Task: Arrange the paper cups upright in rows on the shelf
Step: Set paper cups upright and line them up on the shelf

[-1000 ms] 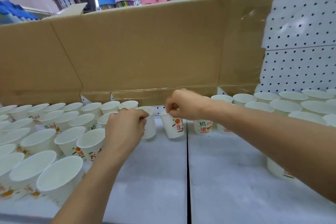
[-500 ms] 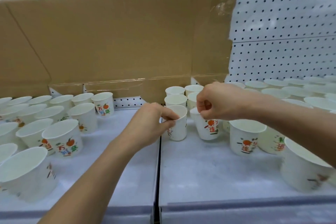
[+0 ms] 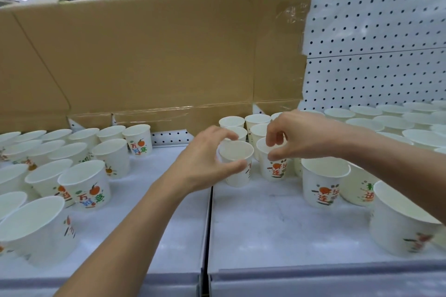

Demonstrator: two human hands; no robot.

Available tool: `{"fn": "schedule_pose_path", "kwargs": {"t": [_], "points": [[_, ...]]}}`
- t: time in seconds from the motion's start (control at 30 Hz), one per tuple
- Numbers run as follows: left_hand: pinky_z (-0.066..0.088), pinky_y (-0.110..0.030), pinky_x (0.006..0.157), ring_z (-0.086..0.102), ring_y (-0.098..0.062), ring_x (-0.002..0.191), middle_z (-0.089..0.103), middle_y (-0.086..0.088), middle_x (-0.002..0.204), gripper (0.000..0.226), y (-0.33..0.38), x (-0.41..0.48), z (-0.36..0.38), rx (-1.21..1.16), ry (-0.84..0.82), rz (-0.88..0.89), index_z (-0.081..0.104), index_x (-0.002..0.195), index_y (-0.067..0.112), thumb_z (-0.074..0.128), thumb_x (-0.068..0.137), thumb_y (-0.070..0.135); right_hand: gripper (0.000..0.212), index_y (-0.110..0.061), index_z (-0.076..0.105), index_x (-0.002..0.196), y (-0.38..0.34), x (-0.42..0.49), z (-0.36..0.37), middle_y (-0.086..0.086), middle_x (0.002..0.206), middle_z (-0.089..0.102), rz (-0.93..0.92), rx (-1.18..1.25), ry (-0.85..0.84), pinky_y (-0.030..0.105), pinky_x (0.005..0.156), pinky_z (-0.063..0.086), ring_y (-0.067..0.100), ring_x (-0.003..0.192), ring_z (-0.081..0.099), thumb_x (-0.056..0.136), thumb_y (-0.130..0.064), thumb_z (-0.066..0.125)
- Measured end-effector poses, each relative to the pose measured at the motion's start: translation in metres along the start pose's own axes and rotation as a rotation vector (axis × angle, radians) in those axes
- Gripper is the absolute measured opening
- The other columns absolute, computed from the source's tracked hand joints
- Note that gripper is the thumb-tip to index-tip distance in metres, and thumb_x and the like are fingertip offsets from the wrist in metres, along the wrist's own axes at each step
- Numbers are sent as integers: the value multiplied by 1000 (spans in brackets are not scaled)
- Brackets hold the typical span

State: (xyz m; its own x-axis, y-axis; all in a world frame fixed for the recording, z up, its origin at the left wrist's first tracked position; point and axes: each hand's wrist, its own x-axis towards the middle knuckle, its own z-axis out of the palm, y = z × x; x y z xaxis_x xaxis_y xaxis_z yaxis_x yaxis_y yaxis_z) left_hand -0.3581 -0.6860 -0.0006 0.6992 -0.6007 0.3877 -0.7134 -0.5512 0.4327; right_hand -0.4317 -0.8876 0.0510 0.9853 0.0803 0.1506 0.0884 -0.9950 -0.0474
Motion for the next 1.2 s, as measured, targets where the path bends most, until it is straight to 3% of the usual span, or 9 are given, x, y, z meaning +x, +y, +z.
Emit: {"fn": "schedule_pose_path", "kwargs": {"t": [0.07, 0.13, 0.3, 0.4, 0.5, 0.67, 0.97, 1.1, 1.2], "points": [[45, -36, 94, 48, -8, 114, 50, 13, 123, 75, 8, 3, 11, 50, 90, -147, 49, 123, 31, 64, 64, 75, 23, -31, 65, 93, 3, -1, -3, -14, 88, 60, 12, -10, -35, 29, 69, 51, 5, 82, 56, 76, -45, 74], [46, -38, 91, 48, -12, 113, 49, 11, 121, 87, 13, 6, 20, 121, 104, -243, 46, 124, 28, 62, 58, 82, 18, -30, 66, 90, 3, -1, -2, -14, 85, 61, 14, -27, -66, 24, 62, 46, 2, 77, 55, 77, -40, 74], [44, -33, 92, 49, -13, 116, 51, 9, 124, 62, 6, 9, 25, 40, 92, -225, 47, 124, 26, 71, 73, 51, 5, -26, 69, 76, 5, 0, 4, -12, 74, 64, -2, 0, -72, 27, 61, 50, 2, 68, 55, 80, -26, 72], [42, -27, 97, 46, -8, 120, 49, 10, 133, 64, 2, 8, 18, -105, 21, -184, 44, 131, 26, 72, 74, 33, 3, -22, 72, 82, 7, 0, 6, -10, 76, 68, 0, 41, -54, 33, 69, 56, 4, 72, 60, 80, -25, 73], [43, -28, 97, 44, -8, 119, 39, 11, 127, 69, 0, 5, 16, -162, 36, -191, 41, 131, 28, 76, 72, 32, 4, -22, 73, 83, 9, 0, 7, -10, 77, 68, -11, 74, -43, 35, 71, 57, 6, 74, 62, 81, -25, 73], [45, -30, 89, 49, -10, 104, 41, 10, 116, 76, 1, 2, 18, -156, 120, -286, 44, 116, 29, 84, 57, 55, 6, -30, 68, 81, 10, -1, 6, -14, 76, 61, -28, 61, -48, 26, 61, 49, 3, 71, 56, 80, -32, 74], [51, -36, 94, 53, -12, 112, 49, 8, 127, 63, -2, 4, 24, -296, 37, -259, 44, 130, 25, 73, 74, 22, 3, -23, 72, 81, 8, 0, 10, -11, 76, 68, -23, 103, -18, 33, 69, 57, 6, 72, 62, 83, -25, 72], [48, -20, 84, 51, -7, 114, 43, 8, 137, 59, -3, 6, 26, -392, 26, -265, 40, 135, 24, 64, 83, 8, 6, -24, 70, 78, 9, 0, 11, -11, 77, 67, -32, 143, -14, 27, 66, 54, 4, 71, 61, 83, -27, 73], [40, -22, 91, 43, -6, 122, 37, 10, 142, 64, -4, 4, 27, -444, -11, -261, 33, 139, 31, 54, 88, 0, 11, -25, 73, 85, 13, 0, 7, -10, 81, 67, -31, 150, 6, 31, 68, 54, 6, 75, 59, 82, -36, 72]]}}
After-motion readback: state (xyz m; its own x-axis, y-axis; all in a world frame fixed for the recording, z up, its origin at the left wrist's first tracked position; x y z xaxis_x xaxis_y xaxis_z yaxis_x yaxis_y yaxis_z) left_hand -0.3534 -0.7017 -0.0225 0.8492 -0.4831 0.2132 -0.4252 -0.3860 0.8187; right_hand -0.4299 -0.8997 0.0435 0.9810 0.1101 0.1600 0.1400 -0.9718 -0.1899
